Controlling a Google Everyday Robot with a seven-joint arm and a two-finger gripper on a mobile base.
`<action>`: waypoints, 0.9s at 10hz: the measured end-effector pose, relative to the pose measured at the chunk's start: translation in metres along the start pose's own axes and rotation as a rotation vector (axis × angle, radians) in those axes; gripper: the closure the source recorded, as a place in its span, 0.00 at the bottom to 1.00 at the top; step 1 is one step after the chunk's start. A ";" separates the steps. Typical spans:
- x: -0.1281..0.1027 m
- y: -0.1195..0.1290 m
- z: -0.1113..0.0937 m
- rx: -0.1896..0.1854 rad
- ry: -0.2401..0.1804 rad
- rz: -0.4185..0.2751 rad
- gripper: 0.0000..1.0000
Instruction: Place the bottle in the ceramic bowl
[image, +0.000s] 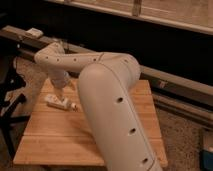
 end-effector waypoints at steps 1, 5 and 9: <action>-0.010 0.001 0.007 -0.005 0.006 -0.032 0.35; -0.054 0.009 0.043 -0.032 0.053 -0.136 0.35; -0.080 0.018 0.072 -0.026 0.116 -0.216 0.35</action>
